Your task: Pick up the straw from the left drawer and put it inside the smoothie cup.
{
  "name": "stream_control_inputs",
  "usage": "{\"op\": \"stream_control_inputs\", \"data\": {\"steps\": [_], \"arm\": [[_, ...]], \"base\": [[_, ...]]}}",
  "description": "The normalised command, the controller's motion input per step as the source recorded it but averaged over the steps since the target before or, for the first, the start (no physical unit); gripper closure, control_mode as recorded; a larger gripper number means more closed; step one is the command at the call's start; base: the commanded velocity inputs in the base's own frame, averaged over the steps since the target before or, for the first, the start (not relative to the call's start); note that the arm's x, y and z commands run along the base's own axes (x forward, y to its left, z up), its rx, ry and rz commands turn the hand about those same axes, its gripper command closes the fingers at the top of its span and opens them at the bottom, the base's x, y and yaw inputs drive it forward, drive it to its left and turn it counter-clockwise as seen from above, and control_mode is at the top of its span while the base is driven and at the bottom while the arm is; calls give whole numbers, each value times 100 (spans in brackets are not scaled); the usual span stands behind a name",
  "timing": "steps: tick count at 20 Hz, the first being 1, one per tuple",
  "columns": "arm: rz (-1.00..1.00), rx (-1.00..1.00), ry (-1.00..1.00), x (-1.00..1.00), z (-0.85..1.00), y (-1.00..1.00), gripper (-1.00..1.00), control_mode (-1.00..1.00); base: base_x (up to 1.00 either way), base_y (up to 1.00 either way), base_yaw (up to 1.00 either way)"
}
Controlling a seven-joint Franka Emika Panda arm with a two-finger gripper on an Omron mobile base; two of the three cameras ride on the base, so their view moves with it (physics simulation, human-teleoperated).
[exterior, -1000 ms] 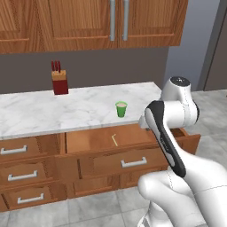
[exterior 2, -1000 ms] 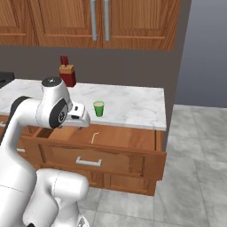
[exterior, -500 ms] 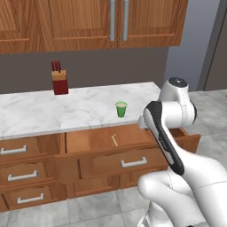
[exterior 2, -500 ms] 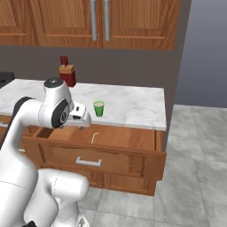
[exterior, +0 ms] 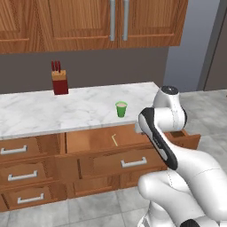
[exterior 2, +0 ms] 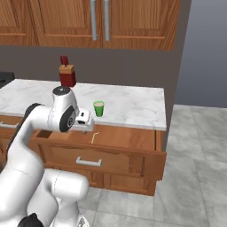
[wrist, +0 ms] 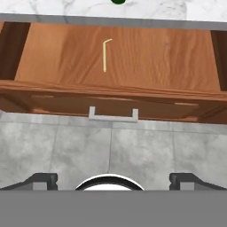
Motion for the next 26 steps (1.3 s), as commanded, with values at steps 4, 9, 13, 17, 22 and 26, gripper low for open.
{"op": "stream_control_inputs", "data": {"steps": [4,9,13,17,22,26], "arm": [[0,0,6,24,-46,1,-100,-100],[0,0,7,22,-50,11,-100,-100],[0,0,8,29,-53,10,-100,-100],[0,0,6,36,-36,4,-100,-100],[0,0,1,40,-3,0,-100,-100],[0,0,1,38,0,0,-100,-100]], "base": [[0,0,0],[0,0,0],[0,0,0],[0,0,0],[0,0,0],[0,0,0]]}}
